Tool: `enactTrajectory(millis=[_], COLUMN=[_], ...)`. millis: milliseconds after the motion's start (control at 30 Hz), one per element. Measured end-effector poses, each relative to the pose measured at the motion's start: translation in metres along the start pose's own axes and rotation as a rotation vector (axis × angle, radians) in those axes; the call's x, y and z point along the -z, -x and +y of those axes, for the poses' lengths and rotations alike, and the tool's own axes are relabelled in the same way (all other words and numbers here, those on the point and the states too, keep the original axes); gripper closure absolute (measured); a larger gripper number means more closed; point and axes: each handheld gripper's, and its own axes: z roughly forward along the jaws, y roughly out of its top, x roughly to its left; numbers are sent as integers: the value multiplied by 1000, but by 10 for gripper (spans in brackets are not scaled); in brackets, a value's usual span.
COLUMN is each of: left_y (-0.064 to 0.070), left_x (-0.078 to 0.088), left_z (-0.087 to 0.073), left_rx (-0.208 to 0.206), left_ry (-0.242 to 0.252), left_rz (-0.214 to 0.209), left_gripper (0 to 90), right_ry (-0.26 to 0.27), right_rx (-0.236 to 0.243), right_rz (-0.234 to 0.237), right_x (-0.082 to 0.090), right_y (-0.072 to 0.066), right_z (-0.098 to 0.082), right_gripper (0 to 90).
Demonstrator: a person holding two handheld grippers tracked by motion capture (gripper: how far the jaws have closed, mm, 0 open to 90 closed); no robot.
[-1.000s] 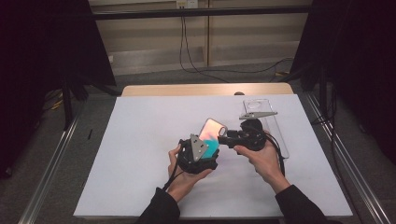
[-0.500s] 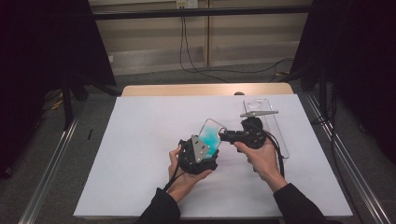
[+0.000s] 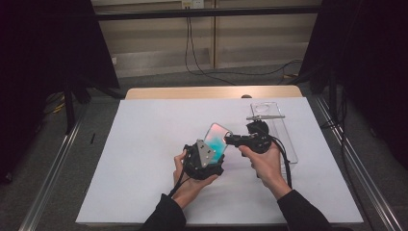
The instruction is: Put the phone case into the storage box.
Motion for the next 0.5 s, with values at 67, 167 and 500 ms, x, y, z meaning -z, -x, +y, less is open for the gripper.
enactTrajectory(millis=[67,167,500], left_y=[0,0,-3], left_x=[0,-1,-2], left_z=[0,-1,-4], left_rx=[0,-5,-11], left_ry=[-1,-5,-3], left_rz=[2,11,42], left_gripper=[171,171,171], right_ry=[2,-2,25], right_rx=[-7,-28,-56], right_rz=[-2,-9,7], right_x=[-1,-2,-4], right_y=[0,-1,-7], right_z=[0,0,-1], right_gripper=[747,756,808])
